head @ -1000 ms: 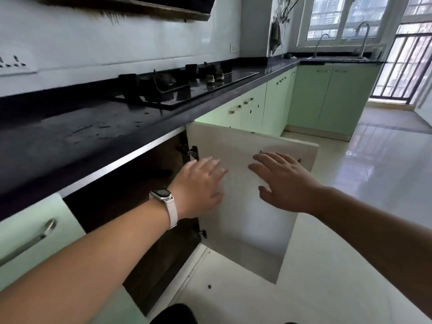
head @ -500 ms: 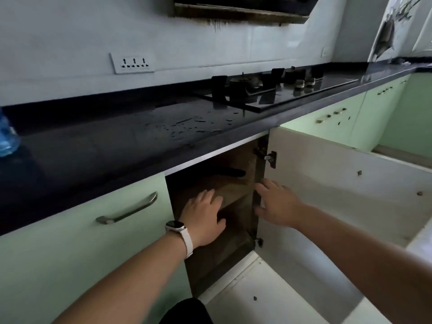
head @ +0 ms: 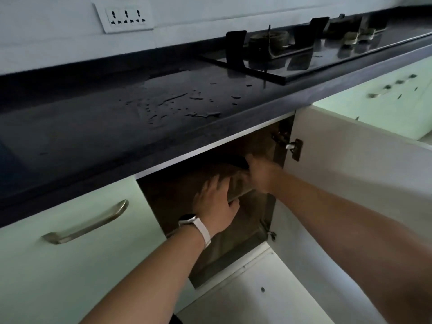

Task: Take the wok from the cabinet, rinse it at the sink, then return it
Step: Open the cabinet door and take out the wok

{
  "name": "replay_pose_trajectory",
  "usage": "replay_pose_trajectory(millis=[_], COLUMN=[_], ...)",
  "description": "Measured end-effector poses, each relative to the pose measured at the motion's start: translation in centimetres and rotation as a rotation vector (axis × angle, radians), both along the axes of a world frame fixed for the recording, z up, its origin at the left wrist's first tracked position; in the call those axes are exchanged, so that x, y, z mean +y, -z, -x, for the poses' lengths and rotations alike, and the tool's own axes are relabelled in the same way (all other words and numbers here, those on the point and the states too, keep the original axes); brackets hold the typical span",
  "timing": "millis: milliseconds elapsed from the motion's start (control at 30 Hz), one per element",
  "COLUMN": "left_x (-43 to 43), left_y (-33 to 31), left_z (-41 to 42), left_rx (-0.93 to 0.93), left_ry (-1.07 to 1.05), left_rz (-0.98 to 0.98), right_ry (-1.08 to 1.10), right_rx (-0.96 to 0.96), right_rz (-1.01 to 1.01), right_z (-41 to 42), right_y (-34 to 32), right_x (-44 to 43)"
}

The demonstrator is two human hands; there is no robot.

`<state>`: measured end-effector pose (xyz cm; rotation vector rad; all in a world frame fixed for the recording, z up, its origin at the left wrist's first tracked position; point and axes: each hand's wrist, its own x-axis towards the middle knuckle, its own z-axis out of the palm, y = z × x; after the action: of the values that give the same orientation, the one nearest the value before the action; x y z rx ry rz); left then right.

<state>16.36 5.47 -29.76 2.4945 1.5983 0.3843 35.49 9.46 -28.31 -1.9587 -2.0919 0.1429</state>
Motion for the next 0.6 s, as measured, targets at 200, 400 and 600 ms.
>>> replay_pose_trajectory(millis=[200,400,600], left_x=[1.6,2.8,1.7], left_y=[-0.1,-0.3,0.8], left_z=[-1.6,-3.0,-4.4], left_rx=[-0.139,-0.387,-0.853], left_ry=[-0.057,-0.174,-0.164], left_rz=[0.109,0.332,0.543], right_ry=[-0.059,-0.056,-0.027], right_rx=[0.094,0.058,0.125], right_rz=[-0.054,-0.187,-0.244], right_z=[-0.2,0.1,-0.8], right_y=[1.3,3.4,4.6], right_x=[0.2,-2.1,-5.6])
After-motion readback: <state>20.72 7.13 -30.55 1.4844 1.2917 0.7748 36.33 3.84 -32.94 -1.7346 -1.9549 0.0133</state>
